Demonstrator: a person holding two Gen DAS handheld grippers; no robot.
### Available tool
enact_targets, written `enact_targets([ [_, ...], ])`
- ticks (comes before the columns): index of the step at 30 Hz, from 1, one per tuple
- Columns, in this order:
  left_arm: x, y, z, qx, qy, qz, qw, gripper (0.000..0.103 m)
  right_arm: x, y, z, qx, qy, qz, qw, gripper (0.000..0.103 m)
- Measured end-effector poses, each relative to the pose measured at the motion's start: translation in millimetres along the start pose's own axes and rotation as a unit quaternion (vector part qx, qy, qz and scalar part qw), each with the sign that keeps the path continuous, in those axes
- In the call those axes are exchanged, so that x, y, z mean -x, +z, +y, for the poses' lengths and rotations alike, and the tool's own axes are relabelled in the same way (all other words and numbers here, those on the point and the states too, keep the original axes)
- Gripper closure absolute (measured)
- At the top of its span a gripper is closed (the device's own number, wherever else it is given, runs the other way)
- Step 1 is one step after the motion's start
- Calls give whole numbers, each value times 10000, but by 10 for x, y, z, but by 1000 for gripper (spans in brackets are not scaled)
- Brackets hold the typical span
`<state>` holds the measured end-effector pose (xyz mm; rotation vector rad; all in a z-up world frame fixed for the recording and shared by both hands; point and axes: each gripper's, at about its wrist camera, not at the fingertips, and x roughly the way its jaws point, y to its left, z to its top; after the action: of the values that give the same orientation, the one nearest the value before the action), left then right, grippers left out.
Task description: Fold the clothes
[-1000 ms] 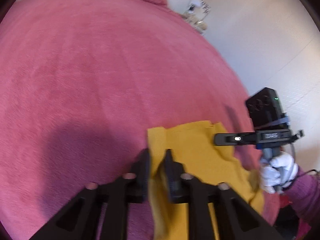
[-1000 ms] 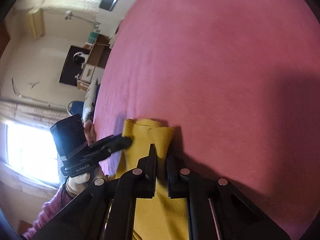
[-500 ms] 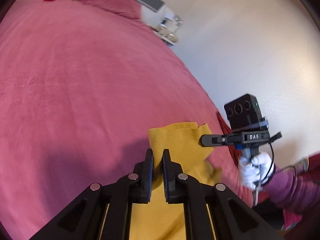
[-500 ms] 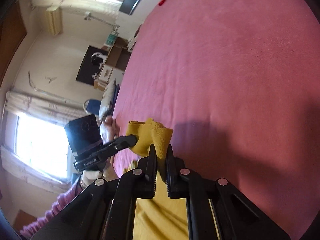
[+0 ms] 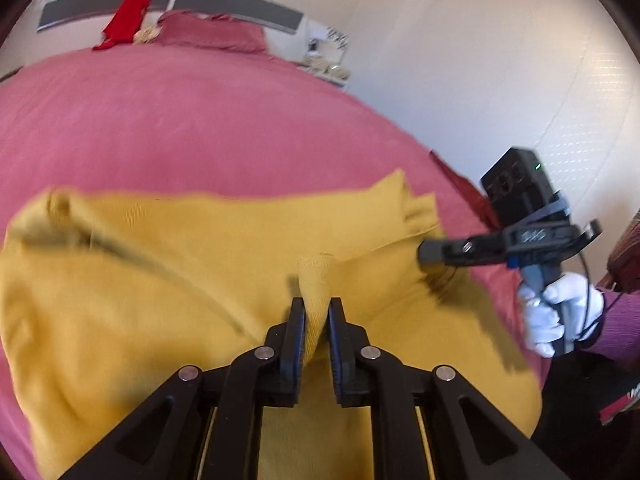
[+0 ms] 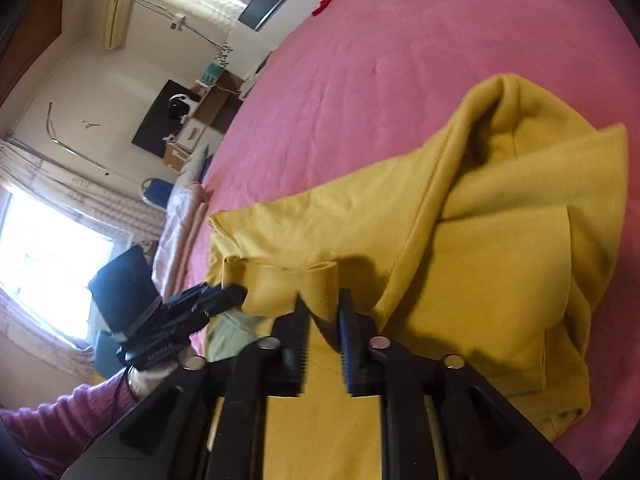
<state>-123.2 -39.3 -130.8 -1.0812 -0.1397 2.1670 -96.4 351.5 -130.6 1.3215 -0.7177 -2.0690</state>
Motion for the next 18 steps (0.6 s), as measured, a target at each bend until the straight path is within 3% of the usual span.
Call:
enact_targets([
  [3,113,-107,-87,-83,94,-97,9999,91,27,-90,-23,-31,-135,9,9999,60],
  [6,268,-261,-188,-439,110,87,9989,91,103,-200,35,73,-236,71,9997,46],
  [10,547,-556,-262,-740,283,345,9963,91,355,-453,27,57,-637,90,9979,44],
  [12,634,-492,-300,-681,368,53,9970,91,489,-506,67,108,-689,-175,9974,44],
  [15,624,-127,-361,-496,478,-507,9963,91,485,-363,275,335,-680,-575,9955,44],
  [18,315,258,-371,-176,781,-717,9942,91,241,-145,304,380,-840,-546,9942,40],
])
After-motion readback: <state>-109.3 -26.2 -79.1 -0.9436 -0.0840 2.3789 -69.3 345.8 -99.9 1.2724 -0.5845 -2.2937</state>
